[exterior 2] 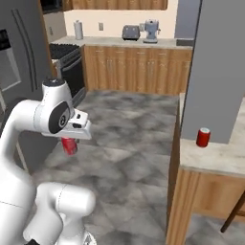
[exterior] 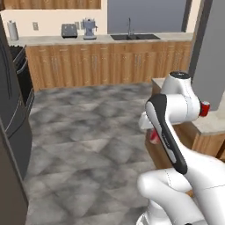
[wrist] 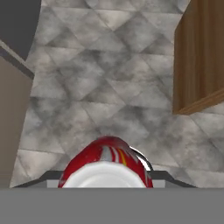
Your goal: Four empty soda cans are scattered around the kitchen. Gather all the cans and cluster them next to the stove for recycling.
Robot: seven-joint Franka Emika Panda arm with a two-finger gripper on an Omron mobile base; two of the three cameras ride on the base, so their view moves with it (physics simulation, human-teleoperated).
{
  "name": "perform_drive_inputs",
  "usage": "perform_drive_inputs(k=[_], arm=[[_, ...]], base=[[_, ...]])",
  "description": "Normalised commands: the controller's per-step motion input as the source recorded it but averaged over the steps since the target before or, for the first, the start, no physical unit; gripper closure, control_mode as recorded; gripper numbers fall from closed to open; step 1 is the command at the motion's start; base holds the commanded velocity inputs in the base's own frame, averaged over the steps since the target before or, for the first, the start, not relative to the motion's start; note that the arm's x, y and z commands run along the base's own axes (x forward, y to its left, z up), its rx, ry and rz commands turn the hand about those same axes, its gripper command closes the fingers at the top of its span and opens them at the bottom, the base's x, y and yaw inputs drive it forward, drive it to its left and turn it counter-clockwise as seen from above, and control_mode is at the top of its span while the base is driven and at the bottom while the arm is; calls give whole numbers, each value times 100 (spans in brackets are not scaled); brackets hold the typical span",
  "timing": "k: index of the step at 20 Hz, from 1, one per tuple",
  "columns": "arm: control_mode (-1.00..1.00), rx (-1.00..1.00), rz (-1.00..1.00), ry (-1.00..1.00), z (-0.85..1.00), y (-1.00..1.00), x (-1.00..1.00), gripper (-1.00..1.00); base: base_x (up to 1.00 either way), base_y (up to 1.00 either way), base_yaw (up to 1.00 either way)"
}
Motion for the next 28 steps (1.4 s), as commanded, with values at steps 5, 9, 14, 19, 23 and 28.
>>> perform_drive_inputs(k=[5, 9, 14, 19, 23, 28], arm=[[100, 0, 0, 0, 0, 0, 0, 100], [100, 0, 0, 0, 0, 0, 0, 100], [100, 0, 0, 0, 0, 0, 0, 100], [100, 0, 0, 0, 0, 0, 0, 100], [100, 0, 0, 0, 0, 0, 0, 100], [100, 0, 0, 0, 0, 0, 0, 100]], base=[[100, 15, -31], [100, 7, -28], [100, 34, -21], [100, 61, -9], [100, 64, 6], [100, 30, 18]])
